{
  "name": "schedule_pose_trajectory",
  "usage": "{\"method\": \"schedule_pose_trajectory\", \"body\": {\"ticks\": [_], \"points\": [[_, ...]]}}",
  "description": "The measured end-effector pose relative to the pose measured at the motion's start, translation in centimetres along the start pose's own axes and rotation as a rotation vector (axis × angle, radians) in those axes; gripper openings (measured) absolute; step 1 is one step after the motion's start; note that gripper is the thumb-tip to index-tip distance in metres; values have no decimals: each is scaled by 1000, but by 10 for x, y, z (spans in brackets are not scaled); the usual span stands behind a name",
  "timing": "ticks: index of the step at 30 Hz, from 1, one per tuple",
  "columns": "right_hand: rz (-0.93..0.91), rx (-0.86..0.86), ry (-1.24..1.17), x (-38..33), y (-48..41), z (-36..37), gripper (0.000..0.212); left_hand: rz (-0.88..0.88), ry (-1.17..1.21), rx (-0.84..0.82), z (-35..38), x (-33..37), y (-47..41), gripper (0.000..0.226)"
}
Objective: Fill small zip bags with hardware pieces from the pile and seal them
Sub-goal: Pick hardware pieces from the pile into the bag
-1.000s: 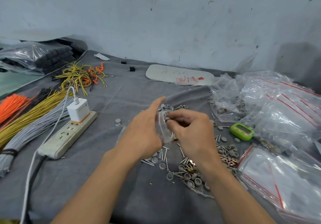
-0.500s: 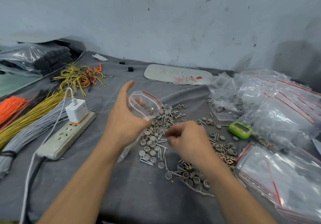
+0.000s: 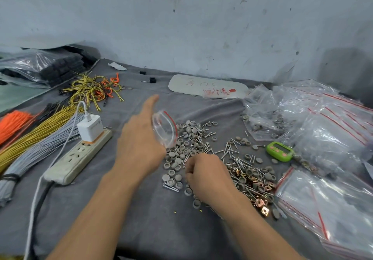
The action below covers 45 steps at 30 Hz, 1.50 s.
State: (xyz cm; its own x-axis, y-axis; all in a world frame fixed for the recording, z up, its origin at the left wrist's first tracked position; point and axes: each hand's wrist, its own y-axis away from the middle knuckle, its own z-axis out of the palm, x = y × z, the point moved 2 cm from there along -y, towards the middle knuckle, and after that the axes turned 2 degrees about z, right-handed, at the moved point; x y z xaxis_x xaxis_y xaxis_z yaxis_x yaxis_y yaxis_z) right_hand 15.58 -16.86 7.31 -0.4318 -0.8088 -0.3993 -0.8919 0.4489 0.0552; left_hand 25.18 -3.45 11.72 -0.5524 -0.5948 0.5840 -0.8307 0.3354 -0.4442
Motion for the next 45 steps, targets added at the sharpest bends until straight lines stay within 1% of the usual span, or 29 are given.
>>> {"method": "schedule_pose_trajectory", "body": {"ticks": [2,3,5,7,8,9,11,12,14,15,17,19,21,23,26,27,29,30,32,35,36,38,40,41,43,45], "points": [[-26,99,56,1,1,-2,13,5,-73,-190,12,4,4,100],[-41,169,30,3,0,-4,13,0,-102,-276,17,5,6,98],[-62,308,-167,6,-1,-14,11,-5,-152,-414,25,7,11,97],[-108,385,-442,8,-3,-26,10,7,-186,-467,30,10,14,93],[-139,371,-537,7,-3,-29,13,13,-192,-468,32,11,14,91],[-172,330,-578,5,-3,-31,15,17,-191,-466,33,13,14,93],[-234,227,-538,-1,-1,-27,15,22,-160,-482,33,15,13,96],[-255,177,-513,-3,0,-23,18,23,-132,-498,32,15,12,95],[-282,102,-548,-5,1,-17,30,20,-70,-517,30,13,11,86],[-282,111,-572,-5,0,-15,36,12,-33,-514,28,11,11,80],[-235,210,-655,-2,-1,-17,44,-10,51,-482,23,6,9,70],[-131,335,-776,5,-2,-20,45,-47,189,-443,16,2,7,62],[-33,401,-766,11,-3,-21,43,-111,374,-383,8,-2,5,55],[-12,340,-630,11,-2,-17,36,-162,542,-293,2,-6,4,52],[-71,116,-312,2,1,2,14,-249,732,-199,-2,-10,3,52],[-86,66,-201,-1,2,8,10,-264,770,-175,-3,-11,2,53],[-110,36,-45,-7,4,15,12,-276,823,-126,-5,-12,0,54],[-111,36,-31,-8,4,17,12,-278,840,-99,-6,-13,-2,54],[-83,20,-87,-10,4,16,3,-274,844,-39,-9,-12,-3,54],[-8,-28,-173,-5,4,13,13,-254,807,10,-12,-13,-3,55],[0,14,-199,-3,4,9,13,-241,782,4,-12,-13,-2,56],[-19,217,-310,2,3,-6,15,-212,725,-26,-12,-10,0,59],[-76,434,-544,3,7,-28,15,-181,666,-77,-10,-4,4,58],[-116,506,-658,3,8,-39,14,-162,637,-113,-7,1,6,58],[-202,553,-807,1,10,-55,15,-109,572,-191,1,11,9,62],[-281,494,-839,-3,10,-61,20,-35,469,-261,10,18,11,62]]}}
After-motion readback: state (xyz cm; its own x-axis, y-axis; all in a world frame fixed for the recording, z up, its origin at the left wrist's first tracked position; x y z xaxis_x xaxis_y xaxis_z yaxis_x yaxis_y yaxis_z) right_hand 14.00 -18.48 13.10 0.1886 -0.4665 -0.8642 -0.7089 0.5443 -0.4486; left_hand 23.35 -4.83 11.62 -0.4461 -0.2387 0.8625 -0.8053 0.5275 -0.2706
